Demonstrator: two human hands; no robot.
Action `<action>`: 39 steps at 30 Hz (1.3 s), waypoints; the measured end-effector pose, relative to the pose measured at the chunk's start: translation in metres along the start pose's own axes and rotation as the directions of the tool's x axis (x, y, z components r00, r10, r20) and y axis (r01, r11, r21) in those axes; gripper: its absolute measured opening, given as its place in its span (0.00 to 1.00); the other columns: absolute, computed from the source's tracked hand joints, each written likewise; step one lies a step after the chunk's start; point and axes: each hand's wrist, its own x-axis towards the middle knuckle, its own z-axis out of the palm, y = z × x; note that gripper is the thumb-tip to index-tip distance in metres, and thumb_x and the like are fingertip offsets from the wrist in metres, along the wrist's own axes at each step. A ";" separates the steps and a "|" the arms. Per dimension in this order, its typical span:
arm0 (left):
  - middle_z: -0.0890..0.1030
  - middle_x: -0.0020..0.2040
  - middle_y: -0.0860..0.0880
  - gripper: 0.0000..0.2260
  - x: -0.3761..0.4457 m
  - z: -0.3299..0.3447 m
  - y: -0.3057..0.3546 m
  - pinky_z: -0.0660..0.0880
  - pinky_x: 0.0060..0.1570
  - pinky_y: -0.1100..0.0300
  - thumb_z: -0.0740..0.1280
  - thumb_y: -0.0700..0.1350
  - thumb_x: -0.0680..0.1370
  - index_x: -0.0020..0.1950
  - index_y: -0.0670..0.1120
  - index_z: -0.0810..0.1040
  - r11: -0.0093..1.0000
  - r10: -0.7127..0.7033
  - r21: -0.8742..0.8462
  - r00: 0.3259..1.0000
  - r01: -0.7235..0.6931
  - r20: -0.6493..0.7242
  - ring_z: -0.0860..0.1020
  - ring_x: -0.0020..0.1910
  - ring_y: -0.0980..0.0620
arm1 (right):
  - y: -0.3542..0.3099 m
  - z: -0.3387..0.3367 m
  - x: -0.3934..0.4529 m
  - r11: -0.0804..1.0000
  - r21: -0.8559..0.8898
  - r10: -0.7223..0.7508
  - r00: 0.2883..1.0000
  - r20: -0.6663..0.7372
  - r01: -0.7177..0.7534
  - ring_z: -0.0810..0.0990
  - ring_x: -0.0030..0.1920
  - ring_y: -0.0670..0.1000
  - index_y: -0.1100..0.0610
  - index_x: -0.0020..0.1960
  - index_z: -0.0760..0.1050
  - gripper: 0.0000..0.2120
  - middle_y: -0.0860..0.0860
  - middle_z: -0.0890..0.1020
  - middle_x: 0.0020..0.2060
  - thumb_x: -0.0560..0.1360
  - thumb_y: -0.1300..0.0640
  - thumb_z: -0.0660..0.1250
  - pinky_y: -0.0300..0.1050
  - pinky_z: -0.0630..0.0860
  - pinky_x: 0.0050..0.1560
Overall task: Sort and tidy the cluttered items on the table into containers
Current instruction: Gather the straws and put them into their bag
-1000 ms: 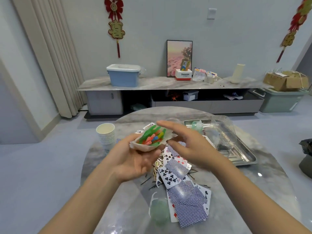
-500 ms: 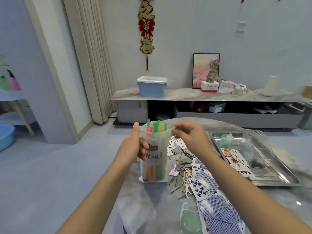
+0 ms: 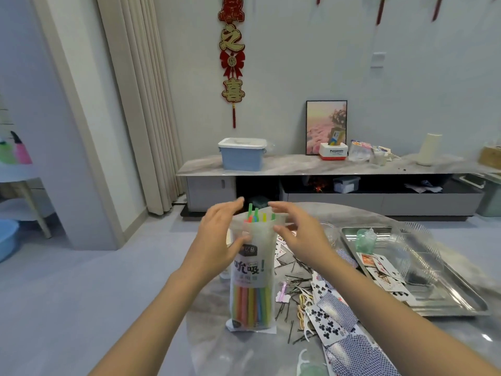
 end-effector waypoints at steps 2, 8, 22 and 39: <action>0.66 0.64 0.62 0.31 0.004 -0.002 0.002 0.59 0.66 0.66 0.70 0.46 0.75 0.75 0.53 0.60 0.999 0.048 -0.004 0.994 -0.048 0.096 0.62 0.64 0.64 | 0.003 0.005 -0.002 0.987 -0.088 -0.127 0.989 0.076 0.134 0.73 0.60 0.42 0.50 0.66 0.72 0.20 0.43 0.75 0.61 0.76 0.63 0.65 0.34 0.70 0.59; 0.80 0.58 0.55 0.21 0.008 -0.004 -0.003 0.59 0.67 0.54 0.61 0.58 0.72 0.60 0.50 0.78 0.950 0.238 0.176 0.964 -0.257 0.122 0.73 0.58 0.55 | 0.008 0.010 -0.006 0.964 -0.181 -0.177 0.978 0.112 0.196 0.69 0.63 0.41 0.54 0.66 0.72 0.19 0.47 0.73 0.65 0.76 0.60 0.66 0.24 0.59 0.62; 0.81 0.47 0.56 0.10 0.005 -0.007 0.009 0.66 0.59 0.60 0.67 0.51 0.73 0.52 0.49 0.80 0.984 0.162 0.060 0.984 -0.166 0.080 0.74 0.49 0.58 | 0.008 0.014 -0.009 0.980 -0.143 -0.138 0.990 0.020 0.140 0.77 0.45 0.45 0.53 0.51 0.79 0.07 0.43 0.77 0.46 0.74 0.57 0.69 0.40 0.75 0.49; 0.78 0.43 0.56 0.07 0.010 -0.016 0.021 0.59 0.62 0.65 0.60 0.46 0.78 0.52 0.47 0.77 0.959 0.230 0.116 0.951 -0.257 0.206 0.69 0.46 0.57 | -0.005 -0.002 -0.019 0.982 0.187 0.031 0.992 -0.120 -0.008 0.77 0.35 0.53 0.47 0.40 0.78 0.10 0.43 0.80 0.30 0.72 0.62 0.71 0.44 0.73 0.39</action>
